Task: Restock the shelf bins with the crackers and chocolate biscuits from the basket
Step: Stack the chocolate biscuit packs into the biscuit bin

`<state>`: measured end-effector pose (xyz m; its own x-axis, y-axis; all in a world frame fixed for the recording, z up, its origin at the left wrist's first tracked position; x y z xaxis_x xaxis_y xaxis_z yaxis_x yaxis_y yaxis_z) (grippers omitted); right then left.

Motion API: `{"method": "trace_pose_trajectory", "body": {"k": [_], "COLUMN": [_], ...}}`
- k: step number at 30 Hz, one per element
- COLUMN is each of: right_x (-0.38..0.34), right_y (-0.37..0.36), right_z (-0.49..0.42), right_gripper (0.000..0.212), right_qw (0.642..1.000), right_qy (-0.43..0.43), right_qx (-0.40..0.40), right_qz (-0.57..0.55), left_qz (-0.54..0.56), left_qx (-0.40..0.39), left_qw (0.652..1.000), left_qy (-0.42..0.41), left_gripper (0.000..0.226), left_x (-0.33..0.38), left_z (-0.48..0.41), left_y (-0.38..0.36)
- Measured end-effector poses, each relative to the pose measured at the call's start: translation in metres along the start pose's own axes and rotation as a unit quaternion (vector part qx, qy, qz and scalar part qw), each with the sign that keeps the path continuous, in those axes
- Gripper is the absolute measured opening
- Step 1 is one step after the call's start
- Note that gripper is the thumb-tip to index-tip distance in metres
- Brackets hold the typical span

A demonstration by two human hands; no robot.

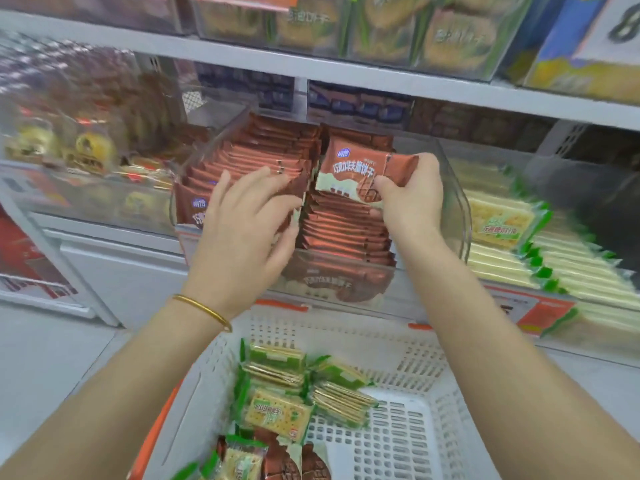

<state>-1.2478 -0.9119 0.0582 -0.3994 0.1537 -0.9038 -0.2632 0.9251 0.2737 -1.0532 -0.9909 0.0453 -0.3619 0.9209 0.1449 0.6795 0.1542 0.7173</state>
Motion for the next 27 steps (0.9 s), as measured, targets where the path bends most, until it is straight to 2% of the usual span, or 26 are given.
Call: {"method": "trace_pose_trajectory", "body": {"k": [3,9,16,19,21,27], "right_x": [0.013,0.046,0.051,0.054,0.057,0.055], "right_y": [-0.030,-0.064,-0.076,-0.075,-0.073,-0.070], "right_z": [-0.037,-0.083,-0.104,-0.108,-0.107,-0.106], "right_gripper": [0.027,0.031,0.030,0.043,0.047,0.037], "right_qw": [0.999,0.993,0.997,0.993,0.992,0.987], "right_qy": [-0.030,-0.113,-0.075,-0.072,-0.079,-0.062], "right_qx": [0.006,0.035,0.033,0.056,0.067,0.104], "right_qz": [0.036,-0.022,0.005,0.069,0.073,0.103], "left_qz": [-0.036,-0.079,-0.083,-0.081,-0.083,-0.084], "left_qx": [-0.031,-0.025,-0.015,-0.013,-0.014,-0.020], "left_qw": [0.999,0.995,0.995,0.996,0.995,0.995], "left_qy": [-0.021,-0.050,-0.046,-0.043,-0.045,-0.046], "left_gripper": [0.034,0.029,0.028,0.028,0.028,0.030], "left_x": [0.004,0.010,0.012,0.012,0.012,0.011], "left_z": [0.010,-0.001,-0.017,-0.019,-0.019,-0.017], "left_y": [-0.015,-0.019,-0.025,-0.026,-0.027,-0.028]}}
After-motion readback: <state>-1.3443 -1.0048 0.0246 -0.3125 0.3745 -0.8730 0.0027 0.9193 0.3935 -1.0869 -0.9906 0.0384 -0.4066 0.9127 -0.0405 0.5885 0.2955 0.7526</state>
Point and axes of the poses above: each hand's wrist, its own z-axis away from the middle knuckle, its own y-axis out of the back of the hand, x = y × z, the point moved 5 cm from there along -z, towards the middle knuckle, and after that the axes turned 4 degrees about x, right-handed, at the moved point
